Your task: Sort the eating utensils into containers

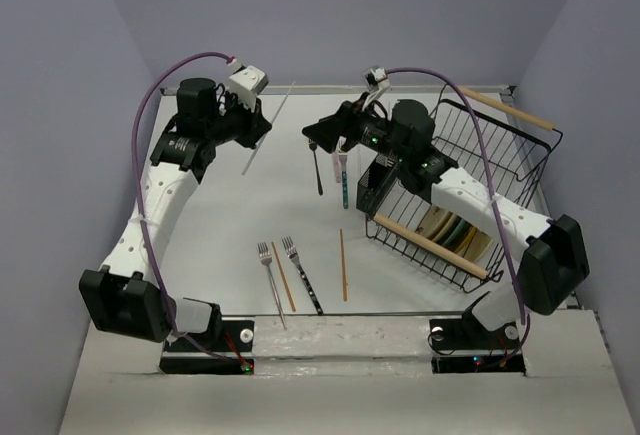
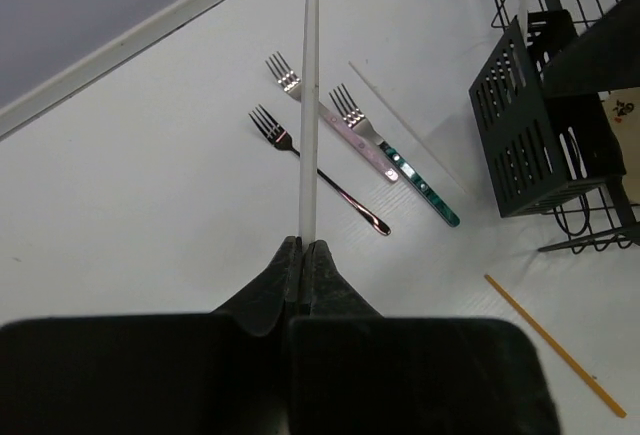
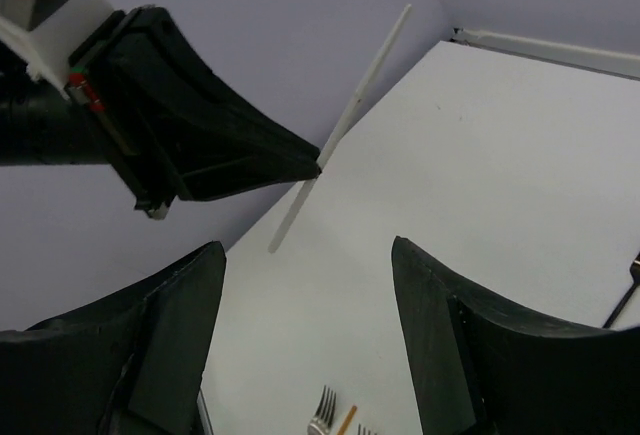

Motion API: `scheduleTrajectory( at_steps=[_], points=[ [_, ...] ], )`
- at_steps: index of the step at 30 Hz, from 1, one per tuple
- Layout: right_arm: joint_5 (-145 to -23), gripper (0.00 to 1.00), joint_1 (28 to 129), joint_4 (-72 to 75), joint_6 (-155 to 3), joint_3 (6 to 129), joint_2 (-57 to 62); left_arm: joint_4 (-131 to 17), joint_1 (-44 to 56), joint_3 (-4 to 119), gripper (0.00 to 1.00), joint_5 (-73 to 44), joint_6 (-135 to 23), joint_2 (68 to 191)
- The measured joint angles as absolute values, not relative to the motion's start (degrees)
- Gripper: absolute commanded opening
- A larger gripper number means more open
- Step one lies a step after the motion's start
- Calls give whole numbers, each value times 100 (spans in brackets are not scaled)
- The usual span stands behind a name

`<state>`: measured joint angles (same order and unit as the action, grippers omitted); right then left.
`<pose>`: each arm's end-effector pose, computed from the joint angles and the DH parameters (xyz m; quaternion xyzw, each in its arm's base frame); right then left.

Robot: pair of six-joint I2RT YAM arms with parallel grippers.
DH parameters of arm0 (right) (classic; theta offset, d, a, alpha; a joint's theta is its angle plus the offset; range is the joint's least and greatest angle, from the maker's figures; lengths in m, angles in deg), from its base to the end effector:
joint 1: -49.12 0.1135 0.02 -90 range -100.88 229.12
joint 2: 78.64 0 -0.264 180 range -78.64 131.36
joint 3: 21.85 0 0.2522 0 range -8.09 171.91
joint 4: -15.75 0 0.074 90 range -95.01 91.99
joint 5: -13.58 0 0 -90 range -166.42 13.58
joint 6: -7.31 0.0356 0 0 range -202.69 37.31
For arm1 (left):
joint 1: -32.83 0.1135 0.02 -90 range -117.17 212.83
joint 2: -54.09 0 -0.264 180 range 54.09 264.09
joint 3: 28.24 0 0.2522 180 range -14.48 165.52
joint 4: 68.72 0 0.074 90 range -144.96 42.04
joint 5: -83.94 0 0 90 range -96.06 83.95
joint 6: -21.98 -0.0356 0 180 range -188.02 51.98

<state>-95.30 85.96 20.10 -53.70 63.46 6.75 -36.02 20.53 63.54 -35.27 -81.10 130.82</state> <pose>0.2799 0.2241 0.3843 -0.1659 0.6613 0.4866 0.5463 0.2924 -0.0815 0.4041 0.3168 0.7294 -0.1997 0.5726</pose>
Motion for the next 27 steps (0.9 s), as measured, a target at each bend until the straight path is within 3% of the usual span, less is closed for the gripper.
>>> scheduleTrajectory(
  at_steps=[22,25,27],
  points=[
    [-9386,69,8950,3640,-4336,7338,2425,-3668,2042,6117,0,-3975,-7987,12666],
    [-9388,58,8972,3653,-4279,7441,2567,-3714,2042,6080,0,-4062,-7968,12627],
    [-9396,35,8998,3666,-4223,7537,2681,-3788,2042,6013,0,-4128,-7948,12559]
  ],
)
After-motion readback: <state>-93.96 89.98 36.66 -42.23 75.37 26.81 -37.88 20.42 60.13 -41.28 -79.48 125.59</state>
